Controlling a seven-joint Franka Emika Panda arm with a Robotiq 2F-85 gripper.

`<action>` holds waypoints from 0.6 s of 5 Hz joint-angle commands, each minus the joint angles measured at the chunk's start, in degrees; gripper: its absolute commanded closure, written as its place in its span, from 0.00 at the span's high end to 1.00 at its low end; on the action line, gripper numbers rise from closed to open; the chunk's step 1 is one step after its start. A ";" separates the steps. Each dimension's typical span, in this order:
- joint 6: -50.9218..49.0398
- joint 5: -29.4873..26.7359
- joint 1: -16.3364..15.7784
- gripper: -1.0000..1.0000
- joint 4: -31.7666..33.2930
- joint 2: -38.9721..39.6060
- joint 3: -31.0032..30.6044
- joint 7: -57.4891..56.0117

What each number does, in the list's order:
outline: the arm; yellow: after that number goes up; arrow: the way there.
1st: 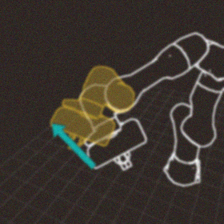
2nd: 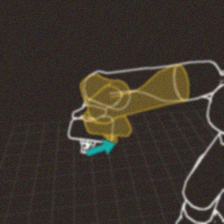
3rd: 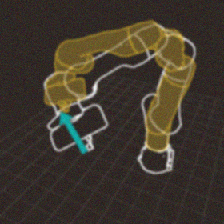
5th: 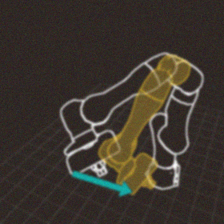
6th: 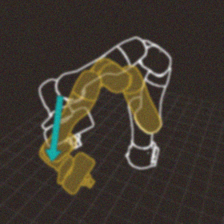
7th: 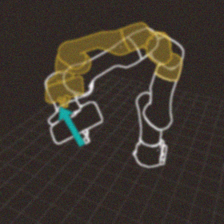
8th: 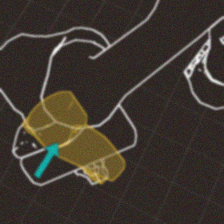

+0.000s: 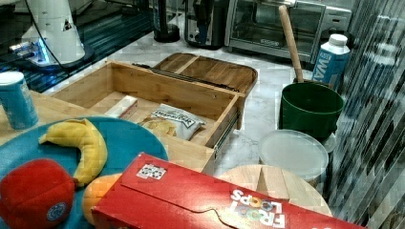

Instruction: Close the drawer.

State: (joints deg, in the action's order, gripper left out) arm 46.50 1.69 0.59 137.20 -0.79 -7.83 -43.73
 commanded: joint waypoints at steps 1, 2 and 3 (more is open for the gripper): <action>4.50 4.28 2.75 0.00 -0.92 5.67 3.25 -1.24; 7.04 5.77 3.35 0.00 -0.91 7.49 2.65 1.01; 8.53 8.25 3.88 0.00 -0.06 6.67 3.85 0.86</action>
State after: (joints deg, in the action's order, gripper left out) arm 53.46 7.24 4.56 138.43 7.71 -4.13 -43.73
